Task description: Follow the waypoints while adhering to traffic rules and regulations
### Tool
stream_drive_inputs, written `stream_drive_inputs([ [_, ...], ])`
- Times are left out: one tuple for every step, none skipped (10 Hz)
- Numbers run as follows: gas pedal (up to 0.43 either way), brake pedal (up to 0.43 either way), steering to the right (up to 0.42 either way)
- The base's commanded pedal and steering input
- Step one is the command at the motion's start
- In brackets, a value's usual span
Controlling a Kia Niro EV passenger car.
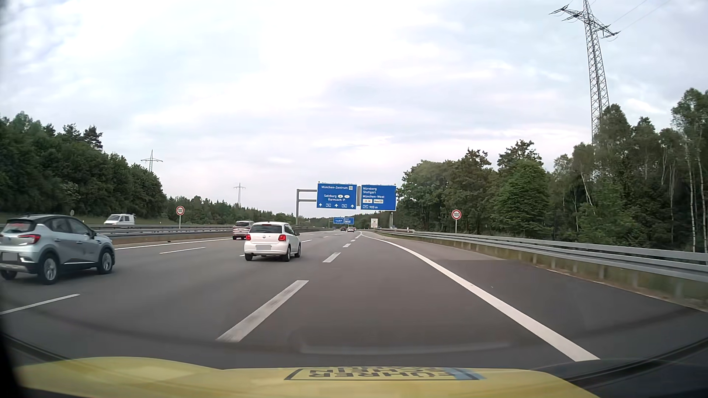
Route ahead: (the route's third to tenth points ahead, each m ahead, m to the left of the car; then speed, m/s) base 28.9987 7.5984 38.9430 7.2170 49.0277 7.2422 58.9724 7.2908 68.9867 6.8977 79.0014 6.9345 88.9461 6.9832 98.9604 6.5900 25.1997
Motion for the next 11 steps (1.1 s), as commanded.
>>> stream_drive_inputs([
  [0.177, 0.0, -0.01],
  [0.177, 0.0, -0.01],
  [0.177, 0.0, -0.01],
  [0.177, 0.0, -0.01],
  [0.177, 0.0, -0.01],
  [0.189, 0.0, -0.01],
  [0.197, 0.0, -0.009],
  [0.209, 0.0, -0.009],
  [0.209, 0.0, -0.008],
  [0.209, 0.0, -0.006],
  [0.209, 0.0, -0.004],
])
